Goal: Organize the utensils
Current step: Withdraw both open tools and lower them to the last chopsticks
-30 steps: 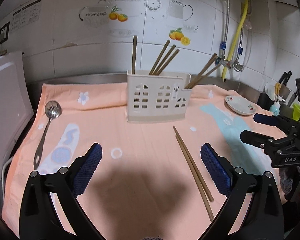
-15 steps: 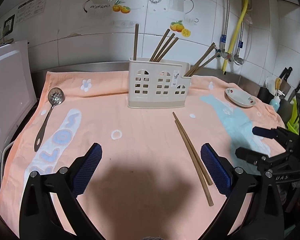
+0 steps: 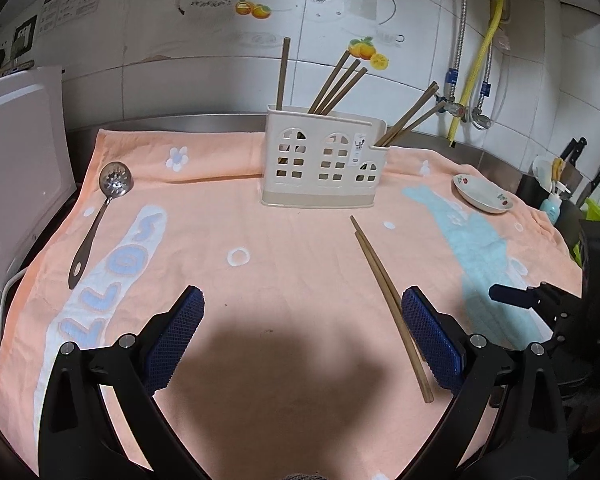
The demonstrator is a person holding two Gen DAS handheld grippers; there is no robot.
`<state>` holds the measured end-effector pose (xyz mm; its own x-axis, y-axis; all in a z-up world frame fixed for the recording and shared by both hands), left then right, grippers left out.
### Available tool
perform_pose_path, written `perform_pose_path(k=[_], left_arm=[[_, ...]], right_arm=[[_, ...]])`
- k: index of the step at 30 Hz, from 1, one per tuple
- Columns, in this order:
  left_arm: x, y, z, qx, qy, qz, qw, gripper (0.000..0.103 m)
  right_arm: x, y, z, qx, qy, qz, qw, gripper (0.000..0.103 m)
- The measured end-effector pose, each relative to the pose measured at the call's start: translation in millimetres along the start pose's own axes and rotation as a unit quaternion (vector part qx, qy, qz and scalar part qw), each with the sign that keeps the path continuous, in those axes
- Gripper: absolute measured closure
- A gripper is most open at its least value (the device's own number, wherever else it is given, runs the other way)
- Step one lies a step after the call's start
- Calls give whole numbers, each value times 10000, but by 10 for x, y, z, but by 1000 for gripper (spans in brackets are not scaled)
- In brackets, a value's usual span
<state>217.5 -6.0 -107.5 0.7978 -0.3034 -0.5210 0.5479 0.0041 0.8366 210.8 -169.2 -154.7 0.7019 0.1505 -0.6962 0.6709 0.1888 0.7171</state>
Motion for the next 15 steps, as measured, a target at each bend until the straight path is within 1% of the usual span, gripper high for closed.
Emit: perform_pose_path(k=[15], left_arm=[[27,-135,-255,-320,-9,-28,9995,5]], right_arm=[[275,-74,-13,89,-287,-339,9990,9]])
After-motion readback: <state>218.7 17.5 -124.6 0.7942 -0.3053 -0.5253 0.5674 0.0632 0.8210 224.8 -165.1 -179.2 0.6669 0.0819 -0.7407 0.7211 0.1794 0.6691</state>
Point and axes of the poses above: each gripper's, at about its wrist camera, not at the fingertips, and x roughly the way its jaws point, z to its right, y to its top, the point moved 10 cm from there along x, roughly the way its jaws point, and after that the axes turned 5 degrees about -y, right-handed, at the moved point
